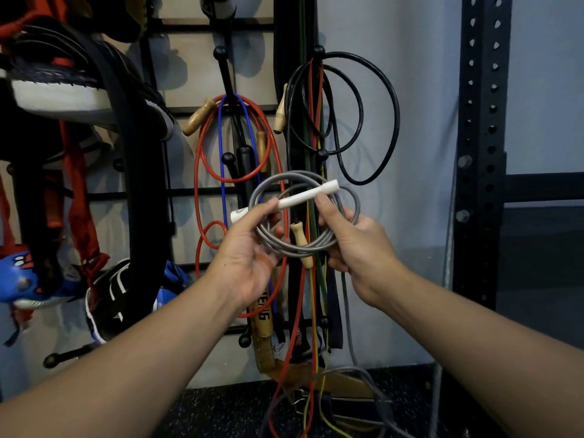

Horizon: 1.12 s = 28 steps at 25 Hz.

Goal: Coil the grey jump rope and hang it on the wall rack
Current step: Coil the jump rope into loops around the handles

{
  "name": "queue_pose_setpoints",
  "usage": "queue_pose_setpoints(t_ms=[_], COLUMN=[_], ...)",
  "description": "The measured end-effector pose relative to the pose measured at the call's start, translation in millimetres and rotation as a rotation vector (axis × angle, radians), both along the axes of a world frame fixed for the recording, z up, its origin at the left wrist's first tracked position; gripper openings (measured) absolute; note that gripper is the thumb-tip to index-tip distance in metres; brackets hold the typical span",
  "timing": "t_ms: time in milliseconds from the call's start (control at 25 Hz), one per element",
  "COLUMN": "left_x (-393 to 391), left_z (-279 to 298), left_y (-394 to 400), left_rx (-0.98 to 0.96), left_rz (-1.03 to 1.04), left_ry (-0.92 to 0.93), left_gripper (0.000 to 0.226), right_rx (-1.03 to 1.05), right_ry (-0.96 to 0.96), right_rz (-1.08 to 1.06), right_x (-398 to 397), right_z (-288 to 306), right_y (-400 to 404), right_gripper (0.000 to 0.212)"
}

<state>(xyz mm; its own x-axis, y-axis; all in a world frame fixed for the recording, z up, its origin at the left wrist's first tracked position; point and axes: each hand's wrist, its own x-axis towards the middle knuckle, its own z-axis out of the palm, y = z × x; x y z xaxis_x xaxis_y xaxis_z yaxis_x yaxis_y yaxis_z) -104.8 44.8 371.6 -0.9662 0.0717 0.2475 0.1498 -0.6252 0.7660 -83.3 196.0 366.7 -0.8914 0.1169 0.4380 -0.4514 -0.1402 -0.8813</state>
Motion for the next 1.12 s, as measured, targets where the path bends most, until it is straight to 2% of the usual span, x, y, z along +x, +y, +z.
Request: queue_pose_setpoints(t_ms=[40,120,200,280,360,400,520,560,640,720,880,960,1120], left_x=[-1.6,-7.0,-13.2,-12.9,-5.0,-1.6,2.5,0.7,-5.9,-11.7,-18.9,-23.6,-24.4], left_z=[-0.3,-1.0,1.3,15.2,38.5,50.5,69.6,70.3,66.6,57.6,43.7,43.8,42.7], left_y=[-5.0,-16.8,-31.2,-44.4,-45.7,-40.5,-16.4,-11.2,-7.1,-6.6,-18.2,-30.4,-27.2], left_rx=[-0.023,-0.14,-0.387,-0.734,-1.048,-1.172,-1.485,-1.537,-1.517,-1.462,-1.432,-1.214,-0.571], left_rz=[-0.013,-0.043,0.041,0.258,0.353,0.312,0.122,0.069,-0.054,-0.107,0.048,0.06,0.048], left_ry=[-0.003,0.0,0.059,0.248,0.506,0.584,0.617,0.6,0.534,0.545,0.717,0.646,0.457], left_gripper=[0.014,0.047,0.088,0.108,0.103,0.097,0.074,0.069,0.062,0.057,0.049,0.046,0.039], right_rx=[0.063,0.212,0.351,0.494,0.641,0.712,0.898,0.949,1.024,1.017,0.969,0.922,0.694], right_ry=[0.02,0.048,0.049,0.053,0.086,0.11,0.165,0.178,0.187,0.196,0.154,0.084,-0.045], right_rz=[0.014,0.024,-0.003,-0.036,-0.072,-0.088,-0.094,-0.093,-0.115,-0.112,-0.048,-0.059,-0.048], right_x=[0.5,2.1,1.4,-1.9,-5.7,-7.1,-8.3,-8.4,-9.0,-6.6,1.8,3.1,-2.0], right_z=[0.9,6.1,12.4,18.0,22.4,24.8,33.3,35.8,38.0,39.5,42.2,37.9,6.3], right_y=[3.3,10.4,19.4,27.7,32.1,32.3,29.7,29.8,32.0,36.2,54.0,70.5,83.6], right_gripper=[0.037,0.038,0.039,0.039,0.04,0.041,0.038,0.036,0.036,0.04,0.041,0.048,0.049])
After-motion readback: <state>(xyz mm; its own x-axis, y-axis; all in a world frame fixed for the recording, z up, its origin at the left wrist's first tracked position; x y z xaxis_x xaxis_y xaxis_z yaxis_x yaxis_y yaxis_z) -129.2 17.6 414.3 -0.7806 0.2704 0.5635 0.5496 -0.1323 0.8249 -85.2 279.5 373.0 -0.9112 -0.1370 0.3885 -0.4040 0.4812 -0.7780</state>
